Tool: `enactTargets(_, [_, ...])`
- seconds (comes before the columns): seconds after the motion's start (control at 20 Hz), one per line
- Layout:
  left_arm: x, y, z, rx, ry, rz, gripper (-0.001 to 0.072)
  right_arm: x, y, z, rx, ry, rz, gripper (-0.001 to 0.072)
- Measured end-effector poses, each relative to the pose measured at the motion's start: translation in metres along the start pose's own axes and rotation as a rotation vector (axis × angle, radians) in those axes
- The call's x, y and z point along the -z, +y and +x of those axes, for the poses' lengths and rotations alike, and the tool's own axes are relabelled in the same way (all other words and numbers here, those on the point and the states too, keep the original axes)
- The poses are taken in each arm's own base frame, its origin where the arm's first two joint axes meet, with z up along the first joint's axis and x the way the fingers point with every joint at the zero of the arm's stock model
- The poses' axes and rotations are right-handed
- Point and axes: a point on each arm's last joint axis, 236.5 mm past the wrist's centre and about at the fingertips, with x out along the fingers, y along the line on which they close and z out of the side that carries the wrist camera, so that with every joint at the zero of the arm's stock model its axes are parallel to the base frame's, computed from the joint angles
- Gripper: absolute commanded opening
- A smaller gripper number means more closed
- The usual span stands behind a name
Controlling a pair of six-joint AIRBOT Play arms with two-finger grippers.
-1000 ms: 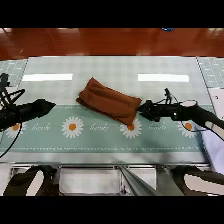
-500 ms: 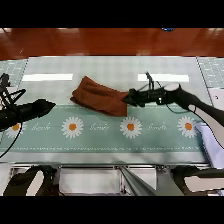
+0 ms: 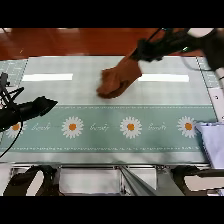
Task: Fold the shirts.
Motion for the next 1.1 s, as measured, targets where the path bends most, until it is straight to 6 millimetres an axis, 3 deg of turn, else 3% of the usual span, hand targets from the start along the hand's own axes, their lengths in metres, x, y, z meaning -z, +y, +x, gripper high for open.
enactTargets(0.25, [0.003,-0.015,-0.001,0.061,0.012,-0.028,0.0015,-0.026,-0.053,-0.101,0.171,-0.098,0.065,0.0023])
enactTargets(0.5, [0.008,-0.019,-0.001,0.082,0.036,-0.020,0.0016,-0.022,-0.116,-0.207,0.311,-0.215,0.212,0.0022])
enactTargets(0.75, [0.010,-0.021,-0.001,0.088,0.042,-0.005,0.0015,0.015,-0.164,-0.291,0.414,-0.268,0.377,0.0022])
enactTargets(1.1, [0.001,-0.019,-0.001,0.082,0.004,0.022,0.0016,0.098,-0.201,-0.372,0.574,-0.259,0.618,0.0023])
